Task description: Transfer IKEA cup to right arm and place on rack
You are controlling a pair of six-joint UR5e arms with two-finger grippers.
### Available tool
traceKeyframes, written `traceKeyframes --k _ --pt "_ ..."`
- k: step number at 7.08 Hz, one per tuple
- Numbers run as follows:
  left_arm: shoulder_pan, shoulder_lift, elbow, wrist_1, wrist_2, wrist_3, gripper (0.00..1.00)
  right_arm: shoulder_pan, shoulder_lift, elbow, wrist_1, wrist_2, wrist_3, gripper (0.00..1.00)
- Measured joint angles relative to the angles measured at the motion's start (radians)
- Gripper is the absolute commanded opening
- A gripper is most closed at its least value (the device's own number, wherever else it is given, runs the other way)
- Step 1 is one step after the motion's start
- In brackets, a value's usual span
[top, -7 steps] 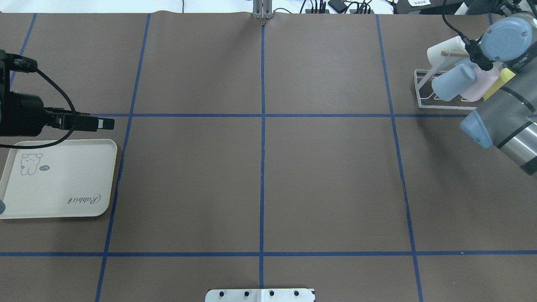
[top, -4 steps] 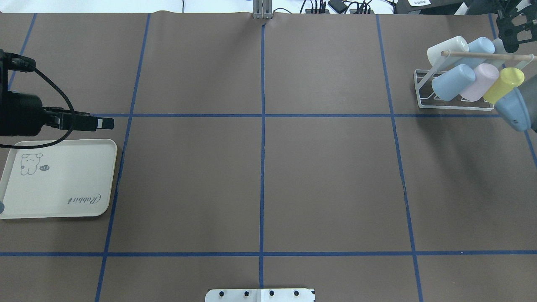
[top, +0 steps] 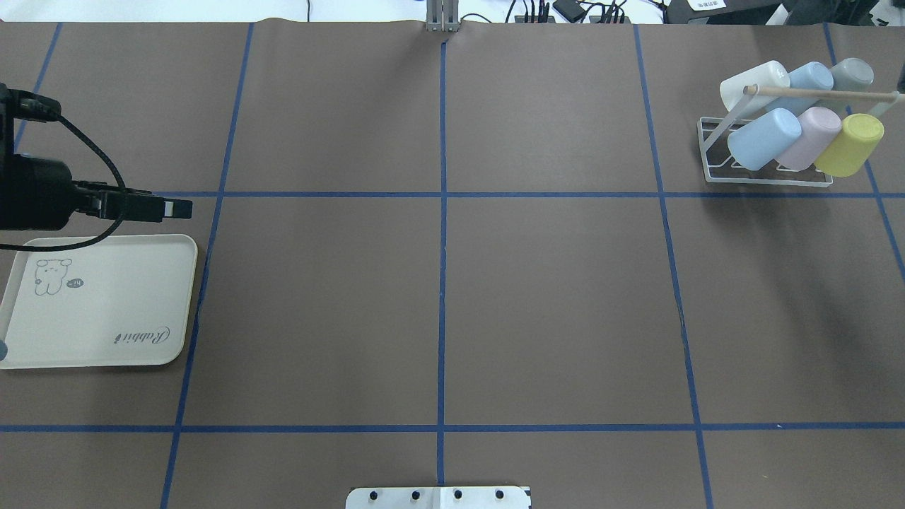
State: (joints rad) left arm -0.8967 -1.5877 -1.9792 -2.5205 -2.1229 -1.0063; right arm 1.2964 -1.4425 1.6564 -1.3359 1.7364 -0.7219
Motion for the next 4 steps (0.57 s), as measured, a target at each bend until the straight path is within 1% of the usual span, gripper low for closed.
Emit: traceKeyframes --k 1,2,4 --pt "-0.001 0.000 0.000 0.000 0.000 0.000 1.00 0.044 -0.017 -0.001 -0.009 0.078 0.072 0.99" --pt "-0.001 0.001 -0.001 0.000 0.000 0.000 1.00 0.084 -0.045 0.001 -0.021 0.145 0.199 0.99" --pt "-0.001 0.018 -0.007 -0.001 0.001 0.002 1.00 0.119 -0.143 0.016 -0.020 0.199 0.537 0.99"
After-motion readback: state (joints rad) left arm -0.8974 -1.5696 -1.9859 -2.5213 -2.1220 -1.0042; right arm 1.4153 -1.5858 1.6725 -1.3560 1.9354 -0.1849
